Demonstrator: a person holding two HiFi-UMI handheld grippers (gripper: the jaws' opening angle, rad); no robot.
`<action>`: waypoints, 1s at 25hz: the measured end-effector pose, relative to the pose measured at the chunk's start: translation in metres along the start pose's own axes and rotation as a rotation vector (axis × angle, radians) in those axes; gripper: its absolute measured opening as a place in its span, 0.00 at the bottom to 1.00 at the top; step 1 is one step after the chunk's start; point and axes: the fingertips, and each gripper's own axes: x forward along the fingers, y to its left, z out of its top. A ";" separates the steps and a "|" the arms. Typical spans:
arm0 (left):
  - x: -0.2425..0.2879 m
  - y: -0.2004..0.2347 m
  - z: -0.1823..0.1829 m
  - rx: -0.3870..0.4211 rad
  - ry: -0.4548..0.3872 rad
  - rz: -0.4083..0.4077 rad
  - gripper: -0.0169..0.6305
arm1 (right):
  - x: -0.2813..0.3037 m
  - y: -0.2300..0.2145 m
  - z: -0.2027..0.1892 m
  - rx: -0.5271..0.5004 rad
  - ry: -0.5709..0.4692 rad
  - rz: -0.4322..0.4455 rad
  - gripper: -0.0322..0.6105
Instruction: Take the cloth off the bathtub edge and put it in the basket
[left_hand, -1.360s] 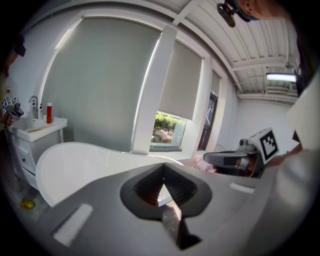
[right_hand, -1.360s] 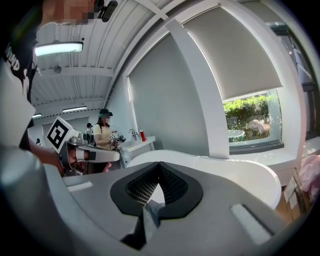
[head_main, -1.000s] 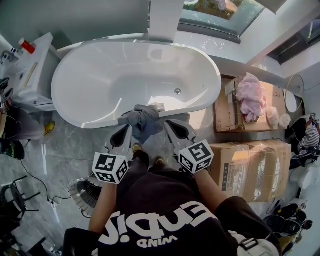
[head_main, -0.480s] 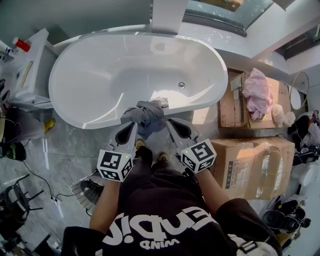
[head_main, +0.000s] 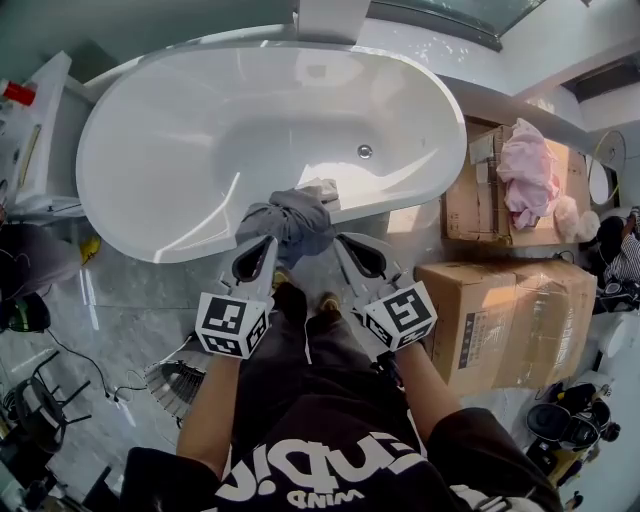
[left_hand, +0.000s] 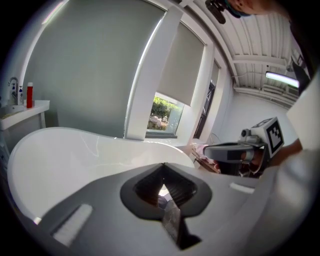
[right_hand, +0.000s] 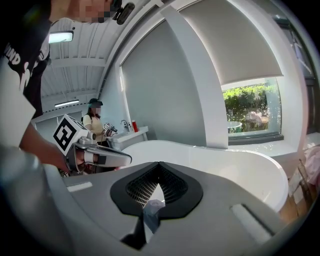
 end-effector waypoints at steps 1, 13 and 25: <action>0.005 0.002 -0.004 -0.001 0.005 -0.005 0.02 | 0.002 -0.002 -0.004 0.003 0.004 -0.005 0.06; 0.055 0.029 -0.067 -0.003 0.068 -0.037 0.02 | 0.024 -0.014 -0.055 0.027 0.055 -0.029 0.06; 0.080 0.028 -0.088 0.029 0.131 -0.127 0.09 | 0.038 -0.016 -0.069 0.036 0.091 -0.019 0.06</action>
